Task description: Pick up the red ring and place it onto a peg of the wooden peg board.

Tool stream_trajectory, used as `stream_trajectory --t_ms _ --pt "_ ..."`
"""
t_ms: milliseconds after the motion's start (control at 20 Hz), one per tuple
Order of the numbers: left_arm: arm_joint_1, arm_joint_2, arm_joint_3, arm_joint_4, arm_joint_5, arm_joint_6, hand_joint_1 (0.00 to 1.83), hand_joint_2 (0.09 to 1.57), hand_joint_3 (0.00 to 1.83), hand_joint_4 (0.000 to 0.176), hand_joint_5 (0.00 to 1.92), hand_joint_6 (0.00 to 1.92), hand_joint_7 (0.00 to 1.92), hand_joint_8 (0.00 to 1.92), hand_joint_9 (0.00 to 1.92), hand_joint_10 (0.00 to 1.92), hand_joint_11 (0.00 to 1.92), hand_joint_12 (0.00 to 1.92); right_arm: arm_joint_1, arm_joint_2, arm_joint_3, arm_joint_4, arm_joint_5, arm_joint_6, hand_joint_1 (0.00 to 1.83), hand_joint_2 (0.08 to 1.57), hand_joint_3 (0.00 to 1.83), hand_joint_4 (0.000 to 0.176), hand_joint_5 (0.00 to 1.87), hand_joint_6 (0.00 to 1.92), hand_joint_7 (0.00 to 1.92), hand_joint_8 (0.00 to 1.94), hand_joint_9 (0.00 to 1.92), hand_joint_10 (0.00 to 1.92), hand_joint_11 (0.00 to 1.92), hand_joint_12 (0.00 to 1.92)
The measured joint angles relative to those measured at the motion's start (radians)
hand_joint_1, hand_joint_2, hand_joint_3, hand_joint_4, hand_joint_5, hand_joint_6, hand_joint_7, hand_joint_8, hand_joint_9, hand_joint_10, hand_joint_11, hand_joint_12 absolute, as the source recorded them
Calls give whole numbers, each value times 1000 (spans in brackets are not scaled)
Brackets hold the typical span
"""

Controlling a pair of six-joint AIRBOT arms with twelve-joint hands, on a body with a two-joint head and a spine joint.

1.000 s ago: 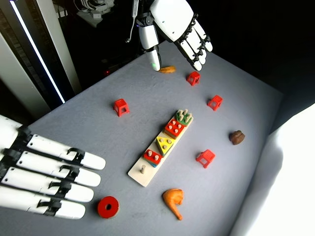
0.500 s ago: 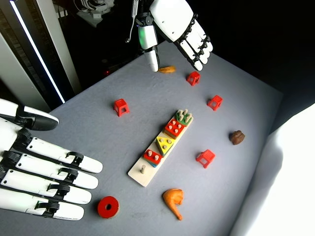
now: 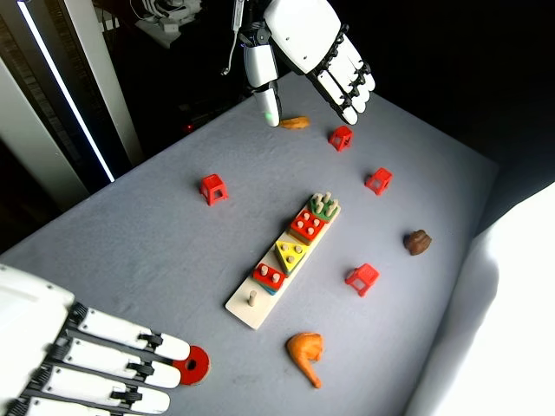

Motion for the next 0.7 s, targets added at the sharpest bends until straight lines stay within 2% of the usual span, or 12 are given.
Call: stream_trajectory --t_ms 50,100,250,300,450,500,600,700 --pt "0 0 0 0 0 0 0 1117 25 0 0 0 6 2 4 2 0 0 0 -12 10 0 -7 3 1298 981 10 0 0 0 0 0 0 0 5 185" --pt "0 0 0 0 -1 0 0 1118 24 0 0 0 3 1 0 0 0 0 0 -29 24 0 -18 4 1303 978 16 0 0 0 0 0 0 0 0 260" --pt "0 -1 0 0 1 0 0 1112 19 0 0 0 0 0 0 0 0 0 -23 -93 92 0 -36 28 1311 981 9 0 14 5 0 0 0 0 0 287" --pt "0 -1 0 0 2 0 0 1115 20 0 0 0 0 0 0 0 0 0 -37 -114 118 0 -37 41 1299 984 8 0 7 3 0 0 0 0 0 195" --pt "0 -1 0 0 2 0 0 1116 20 0 0 0 0 0 0 0 0 0 -73 -187 216 0 -38 58 1295 986 7 0 5 2 0 0 0 0 0 161" --pt "0 -1 0 0 1 0 0 1120 20 0 39 15 28 10 10 4 0 0 -82 -203 233 0 -26 61 1327 974 1 0 29 7 0 0 0 0 0 215" --pt "-1 -1 0 0 2 0 0 1128 21 0 49 15 40 13 21 8 0 0 -99 -249 283 0 5 61 1313 1001 9 0 2 2 0 0 0 0 0 103" --pt "-1 -5 0 0 3 0 0 1127 19 0 20 1 20 2 6 0 0 0 -109 -287 317 0 25 61 1297 1011 10 0 2 0 0 0 0 0 0 122"
